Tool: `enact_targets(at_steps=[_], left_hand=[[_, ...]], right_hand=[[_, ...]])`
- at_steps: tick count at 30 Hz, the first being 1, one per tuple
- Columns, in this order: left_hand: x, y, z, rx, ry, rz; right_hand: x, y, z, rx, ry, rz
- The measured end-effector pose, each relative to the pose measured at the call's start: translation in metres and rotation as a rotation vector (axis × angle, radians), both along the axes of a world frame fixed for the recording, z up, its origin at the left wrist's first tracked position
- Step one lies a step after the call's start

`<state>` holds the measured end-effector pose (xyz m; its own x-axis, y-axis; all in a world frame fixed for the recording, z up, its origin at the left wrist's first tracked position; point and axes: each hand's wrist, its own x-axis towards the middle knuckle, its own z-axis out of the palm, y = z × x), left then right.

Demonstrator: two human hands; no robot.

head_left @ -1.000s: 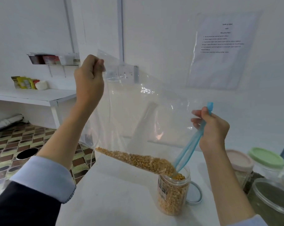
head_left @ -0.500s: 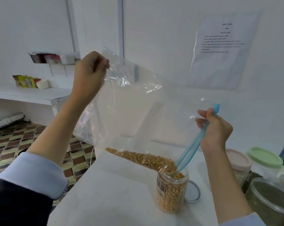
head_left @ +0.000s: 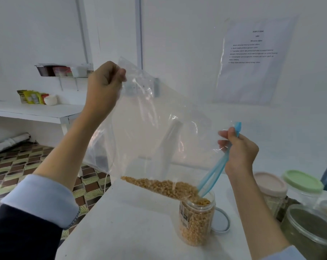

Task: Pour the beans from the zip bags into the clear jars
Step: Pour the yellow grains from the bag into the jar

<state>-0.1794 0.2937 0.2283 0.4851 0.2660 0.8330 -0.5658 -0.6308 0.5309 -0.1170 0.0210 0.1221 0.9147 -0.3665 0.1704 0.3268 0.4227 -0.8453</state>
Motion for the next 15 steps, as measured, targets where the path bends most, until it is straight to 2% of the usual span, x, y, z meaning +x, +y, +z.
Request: enact_targets(at_steps=[7, 15], left_hand=[[0.005, -0.009, 0.001, 0.057, -0.033, 0.083], [0.008, -0.016, 0.01, 0.089, -0.06, 0.07]], right_hand=[[0.0, -0.004, 0.003, 0.005, -0.003, -0.025], [-0.002, -0.008, 0.003, 0.036, -0.003, -0.027]])
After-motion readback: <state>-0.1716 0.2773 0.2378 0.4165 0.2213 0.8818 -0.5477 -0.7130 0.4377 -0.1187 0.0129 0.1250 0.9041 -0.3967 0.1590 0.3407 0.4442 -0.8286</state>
